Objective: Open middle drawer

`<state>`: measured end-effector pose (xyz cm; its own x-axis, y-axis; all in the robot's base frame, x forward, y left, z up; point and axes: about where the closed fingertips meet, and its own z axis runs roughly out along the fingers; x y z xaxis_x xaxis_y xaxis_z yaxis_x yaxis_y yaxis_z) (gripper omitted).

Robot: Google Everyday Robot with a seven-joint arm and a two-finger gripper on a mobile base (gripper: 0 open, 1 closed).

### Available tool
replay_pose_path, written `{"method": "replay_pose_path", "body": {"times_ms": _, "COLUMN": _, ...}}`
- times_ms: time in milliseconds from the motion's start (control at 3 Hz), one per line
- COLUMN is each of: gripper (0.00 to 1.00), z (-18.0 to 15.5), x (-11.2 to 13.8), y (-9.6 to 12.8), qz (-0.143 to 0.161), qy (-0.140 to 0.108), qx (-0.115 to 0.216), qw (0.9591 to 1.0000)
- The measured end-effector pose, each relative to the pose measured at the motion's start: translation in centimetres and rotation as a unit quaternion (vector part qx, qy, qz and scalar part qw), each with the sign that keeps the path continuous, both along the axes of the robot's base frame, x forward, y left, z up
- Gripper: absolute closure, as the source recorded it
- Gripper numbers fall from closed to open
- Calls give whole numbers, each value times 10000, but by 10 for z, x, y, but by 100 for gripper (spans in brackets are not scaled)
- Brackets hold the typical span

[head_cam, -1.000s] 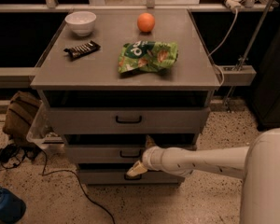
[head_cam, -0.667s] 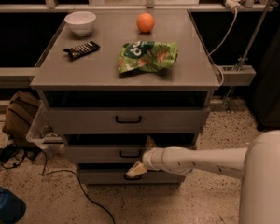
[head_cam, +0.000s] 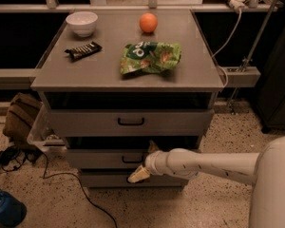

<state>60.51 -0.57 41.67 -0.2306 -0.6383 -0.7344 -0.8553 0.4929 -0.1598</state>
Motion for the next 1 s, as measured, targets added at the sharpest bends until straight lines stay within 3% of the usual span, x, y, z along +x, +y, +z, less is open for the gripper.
{"method": "replay_pose_path", "body": {"times_ms": 333, "gripper": 0, "z": 4, "x": 0, "y": 0, "qz": 0, "qy": 1, "qx": 0, "qw": 10000}}
{"method": "replay_pose_path", "body": {"times_ms": 667, "gripper": 0, "z": 9, "x": -31, "y": 12, "qz": 216, "qy": 342, "qx": 235, "qw": 9989}}
{"method": "replay_pose_path", "body": {"times_ms": 1000, "gripper": 0, "z": 9, "x": -31, "y": 12, "qz": 216, "qy": 342, "qx": 234, "qw": 9989}}
